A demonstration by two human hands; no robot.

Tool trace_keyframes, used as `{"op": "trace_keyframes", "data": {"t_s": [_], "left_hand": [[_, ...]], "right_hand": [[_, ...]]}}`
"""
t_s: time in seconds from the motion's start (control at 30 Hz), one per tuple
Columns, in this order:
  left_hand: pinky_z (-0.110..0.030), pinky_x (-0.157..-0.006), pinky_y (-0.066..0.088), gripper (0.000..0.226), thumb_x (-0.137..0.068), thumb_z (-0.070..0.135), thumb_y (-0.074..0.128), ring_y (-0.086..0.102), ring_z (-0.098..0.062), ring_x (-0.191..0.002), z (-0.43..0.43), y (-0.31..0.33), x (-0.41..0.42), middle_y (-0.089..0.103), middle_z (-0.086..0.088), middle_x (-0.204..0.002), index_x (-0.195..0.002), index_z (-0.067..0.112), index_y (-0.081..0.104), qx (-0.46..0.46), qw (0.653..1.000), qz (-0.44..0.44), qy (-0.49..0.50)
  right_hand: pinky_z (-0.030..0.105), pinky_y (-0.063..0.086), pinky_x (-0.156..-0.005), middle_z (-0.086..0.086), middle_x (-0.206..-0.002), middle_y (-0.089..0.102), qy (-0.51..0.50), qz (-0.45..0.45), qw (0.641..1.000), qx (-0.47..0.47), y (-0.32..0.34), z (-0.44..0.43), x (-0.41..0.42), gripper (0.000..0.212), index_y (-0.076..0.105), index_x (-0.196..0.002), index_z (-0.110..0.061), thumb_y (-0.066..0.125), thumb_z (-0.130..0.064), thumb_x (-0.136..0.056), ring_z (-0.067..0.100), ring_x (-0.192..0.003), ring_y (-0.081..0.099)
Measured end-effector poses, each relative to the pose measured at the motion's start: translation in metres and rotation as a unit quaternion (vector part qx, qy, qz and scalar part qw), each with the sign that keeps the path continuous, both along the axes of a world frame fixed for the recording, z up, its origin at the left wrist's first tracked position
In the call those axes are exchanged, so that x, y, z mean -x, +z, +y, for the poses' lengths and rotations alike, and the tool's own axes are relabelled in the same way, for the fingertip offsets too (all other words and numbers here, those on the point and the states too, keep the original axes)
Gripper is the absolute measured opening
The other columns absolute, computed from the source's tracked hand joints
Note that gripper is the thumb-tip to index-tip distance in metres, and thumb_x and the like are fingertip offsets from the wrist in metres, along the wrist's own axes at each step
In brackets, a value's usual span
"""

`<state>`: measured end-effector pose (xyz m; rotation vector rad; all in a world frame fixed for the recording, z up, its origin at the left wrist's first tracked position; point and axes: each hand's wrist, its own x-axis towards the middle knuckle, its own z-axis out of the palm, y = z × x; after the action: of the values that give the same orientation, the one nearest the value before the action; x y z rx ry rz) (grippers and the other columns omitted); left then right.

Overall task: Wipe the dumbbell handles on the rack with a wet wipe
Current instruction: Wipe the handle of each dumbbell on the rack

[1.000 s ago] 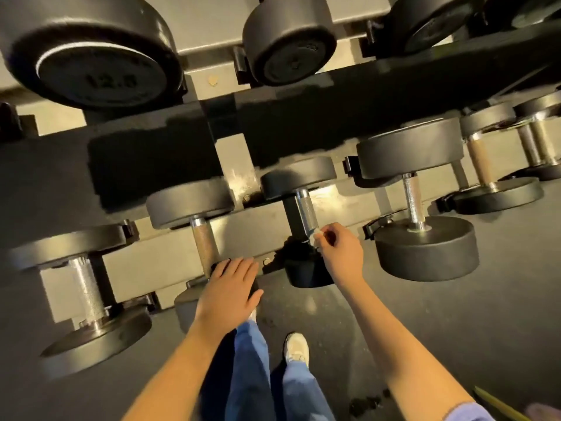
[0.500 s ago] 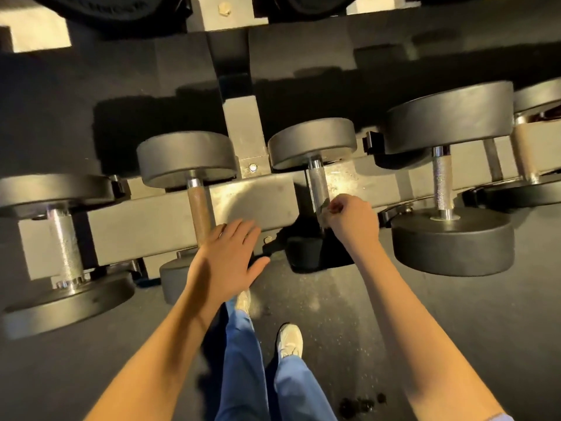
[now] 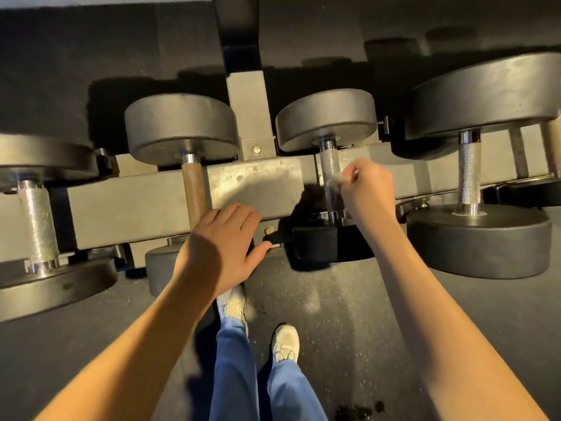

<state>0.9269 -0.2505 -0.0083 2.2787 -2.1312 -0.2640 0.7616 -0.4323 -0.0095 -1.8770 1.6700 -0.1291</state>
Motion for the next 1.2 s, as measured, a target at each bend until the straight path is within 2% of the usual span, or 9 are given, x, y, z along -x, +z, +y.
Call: {"op": "trace_keyframes", "data": {"t_s": [0.17, 0.3, 0.47, 0.6, 0.77, 0.9, 1.03, 1.1, 1.2], "left_hand": [[-0.035, -0.079, 0.053, 0.057, -0.090, 0.048, 0.030, 0.063, -0.024, -0.095, 0.000, 0.000, 0.000, 0.066, -0.006, -0.105, -0.111, 0.008, 0.065, -0.008, 1.000, -0.009, 0.001], [-0.034, -0.080, 0.053, 0.056, -0.090, 0.048, 0.030, 0.063, -0.023, -0.095, 0.000, 0.001, 0.001, 0.066, -0.005, -0.105, -0.110, 0.009, 0.065, -0.013, 1.000, -0.005, 0.006], [-0.035, -0.079, 0.054, 0.055, -0.091, 0.047, 0.031, 0.062, -0.023, -0.093, 0.000, 0.001, 0.001, 0.066, -0.004, -0.102, -0.108, 0.009, 0.066, -0.013, 1.000, -0.002, 0.009], [-0.035, -0.077, 0.054, 0.053, -0.092, 0.046, 0.031, 0.062, -0.023, -0.091, 0.001, 0.001, 0.002, 0.065, -0.004, -0.100, -0.105, 0.009, 0.066, -0.011, 1.000, 0.004, 0.015], [-0.037, -0.075, 0.054, 0.051, -0.093, 0.043, 0.033, 0.062, -0.024, -0.087, 0.002, 0.001, 0.002, 0.066, -0.006, -0.096, -0.103, 0.007, 0.067, 0.003, 1.000, 0.016, 0.014], [-0.038, -0.074, 0.053, 0.049, -0.094, 0.042, 0.034, 0.062, -0.025, -0.086, 0.003, 0.000, 0.002, 0.065, -0.006, -0.094, -0.101, 0.007, 0.067, 0.010, 1.000, 0.023, 0.013], [-0.038, -0.071, 0.053, 0.047, -0.094, 0.041, 0.035, 0.062, -0.024, -0.083, 0.003, -0.001, 0.001, 0.065, -0.005, -0.091, -0.098, 0.008, 0.068, 0.021, 0.999, 0.027, 0.015], [-0.036, -0.070, 0.053, 0.046, -0.094, 0.041, 0.035, 0.061, -0.023, -0.082, 0.003, -0.002, 0.001, 0.065, -0.005, -0.091, -0.097, 0.008, 0.068, 0.025, 0.999, 0.030, 0.014], [-0.035, -0.069, 0.052, 0.046, -0.095, 0.041, 0.033, 0.061, -0.023, -0.081, 0.004, -0.002, 0.001, 0.064, -0.004, -0.089, -0.095, 0.009, 0.067, 0.025, 0.999, 0.028, 0.011]], "right_hand": [[0.008, 0.036, -0.046, -0.005, -0.073, 0.053, -0.021, -0.071, 0.997, 0.017, 0.005, -0.012, -0.004, 0.009, 0.061, -0.089, -0.012, 0.053, -0.008, -0.090, 0.004, -0.063, 0.045], [0.019, 0.036, -0.051, -0.003, -0.074, 0.056, 0.026, -0.058, 0.997, -0.047, 0.004, 0.000, 0.017, 0.011, 0.059, -0.085, -0.015, 0.062, -0.024, -0.090, 0.006, -0.063, 0.047], [0.009, 0.037, -0.052, -0.001, -0.088, 0.062, -0.010, -0.089, 0.996, 0.015, -0.003, -0.014, -0.002, 0.009, 0.066, -0.093, -0.012, 0.057, -0.011, -0.090, 0.001, -0.069, 0.051], [0.008, 0.042, -0.063, -0.004, -0.094, 0.065, -0.086, -0.160, 0.982, 0.044, -0.007, -0.023, -0.018, 0.010, 0.068, -0.097, -0.015, 0.060, -0.017, -0.090, 0.002, -0.077, 0.053], [0.009, 0.038, -0.058, -0.001, -0.085, 0.063, 0.016, -0.103, 0.995, 0.009, 0.001, -0.010, 0.004, 0.008, 0.062, -0.080, -0.016, 0.063, -0.015, -0.087, 0.009, -0.076, 0.057], [0.026, 0.044, -0.063, 0.009, -0.086, 0.059, 0.143, -0.011, 0.982, 0.126, -0.003, 0.001, 0.003, 0.011, 0.063, -0.075, -0.007, 0.060, -0.005, -0.085, 0.022, -0.076, 0.054], [0.029, 0.034, -0.058, 0.014, -0.087, 0.057, 0.122, -0.002, 0.965, 0.232, -0.013, -0.007, -0.023, 0.007, 0.062, -0.079, -0.002, 0.058, -0.003, -0.085, 0.026, -0.067, 0.052], [0.027, 0.029, -0.058, 0.015, -0.091, 0.058, 0.088, -0.003, 0.966, 0.245, -0.018, -0.010, -0.033, 0.007, 0.065, -0.087, -0.001, 0.059, -0.003, -0.084, 0.023, -0.066, 0.048], [0.026, 0.027, -0.057, 0.018, -0.087, 0.059, 0.075, 0.000, 0.965, 0.253, -0.018, -0.008, -0.035, 0.007, 0.067, -0.081, 0.001, 0.061, 0.000, -0.080, 0.024, -0.062, 0.046]]}}
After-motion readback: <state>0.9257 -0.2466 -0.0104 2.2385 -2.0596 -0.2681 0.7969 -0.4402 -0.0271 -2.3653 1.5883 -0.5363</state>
